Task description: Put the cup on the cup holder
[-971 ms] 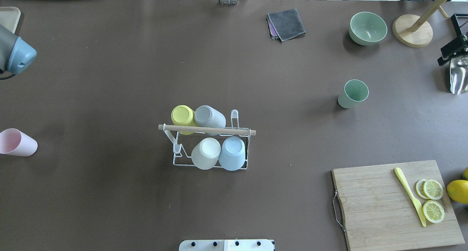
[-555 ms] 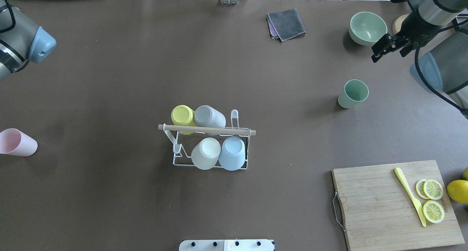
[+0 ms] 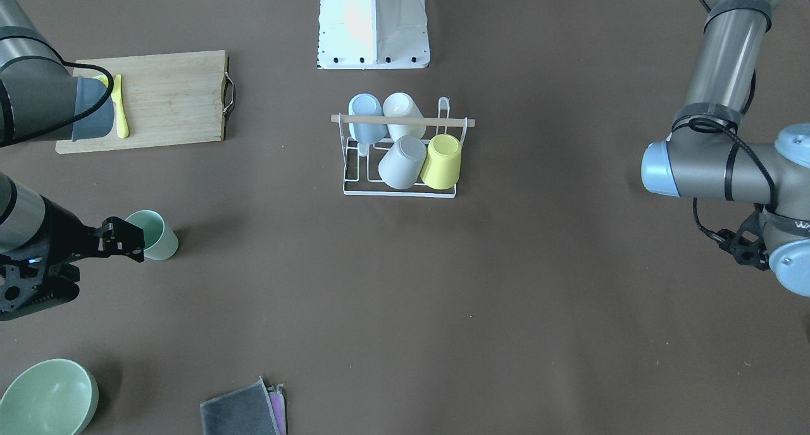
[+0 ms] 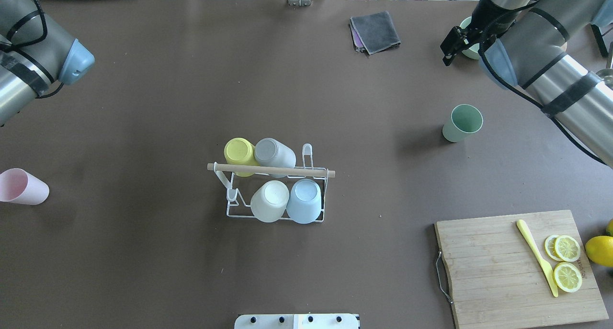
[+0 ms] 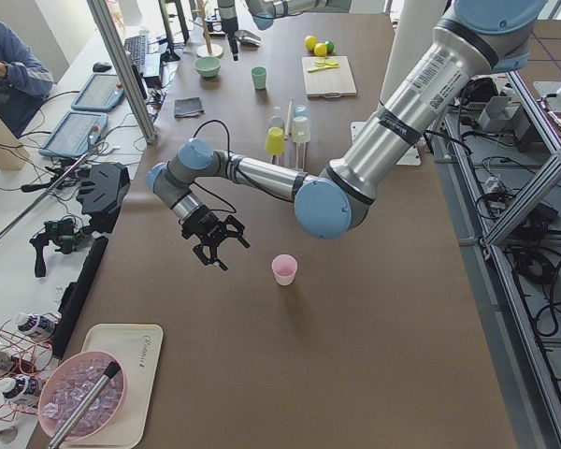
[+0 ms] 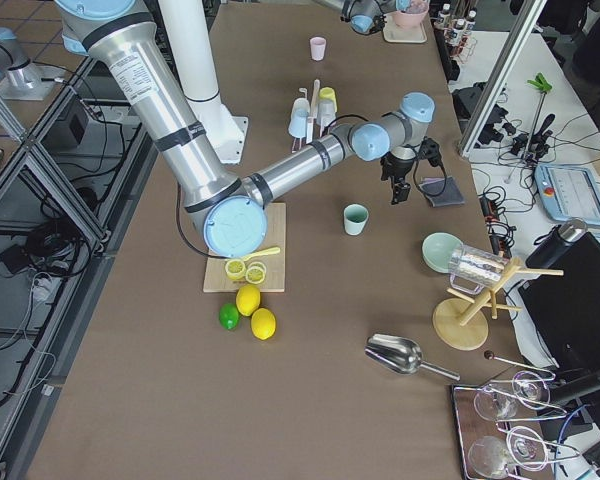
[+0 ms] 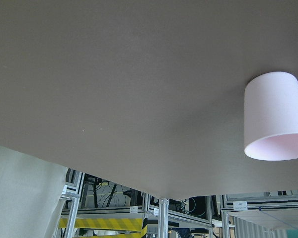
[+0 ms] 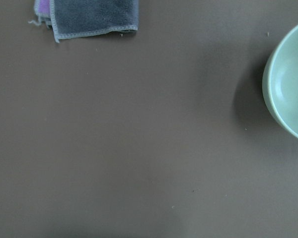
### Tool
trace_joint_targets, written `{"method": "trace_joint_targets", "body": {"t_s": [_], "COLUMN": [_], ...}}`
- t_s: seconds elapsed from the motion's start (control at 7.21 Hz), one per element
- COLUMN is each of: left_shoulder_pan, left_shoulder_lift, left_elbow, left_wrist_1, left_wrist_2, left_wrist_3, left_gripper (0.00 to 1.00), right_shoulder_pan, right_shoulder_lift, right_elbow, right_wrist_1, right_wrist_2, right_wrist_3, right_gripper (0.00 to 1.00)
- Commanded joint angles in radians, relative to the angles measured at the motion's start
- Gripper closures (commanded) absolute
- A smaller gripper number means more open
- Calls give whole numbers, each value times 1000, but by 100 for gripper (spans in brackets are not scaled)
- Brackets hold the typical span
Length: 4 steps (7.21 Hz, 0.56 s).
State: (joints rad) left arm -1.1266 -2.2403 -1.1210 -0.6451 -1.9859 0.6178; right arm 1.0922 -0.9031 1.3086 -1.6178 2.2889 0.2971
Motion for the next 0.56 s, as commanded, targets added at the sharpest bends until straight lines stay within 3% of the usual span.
{"method": "trace_joint_targets", "body": {"t_s": [0.0,0.42], "left_shoulder_pan": [11,112], "left_shoulder_lift": [-2,8], "left_elbow": [16,53], "left_wrist_1": [-4,-8], "left_wrist_2": [-92,-80], "left_wrist_3": [22,25], "left_gripper": [3,3], "right_shoulder_pan": [-9,-40], "right_shoulder_lift": [186,350], "right_elbow": [-333,-562], "right_wrist_1": [-33,-186], "right_wrist_2": [-8,-78], "right_wrist_3": [-104,-306], "right_gripper": [0,0]}}
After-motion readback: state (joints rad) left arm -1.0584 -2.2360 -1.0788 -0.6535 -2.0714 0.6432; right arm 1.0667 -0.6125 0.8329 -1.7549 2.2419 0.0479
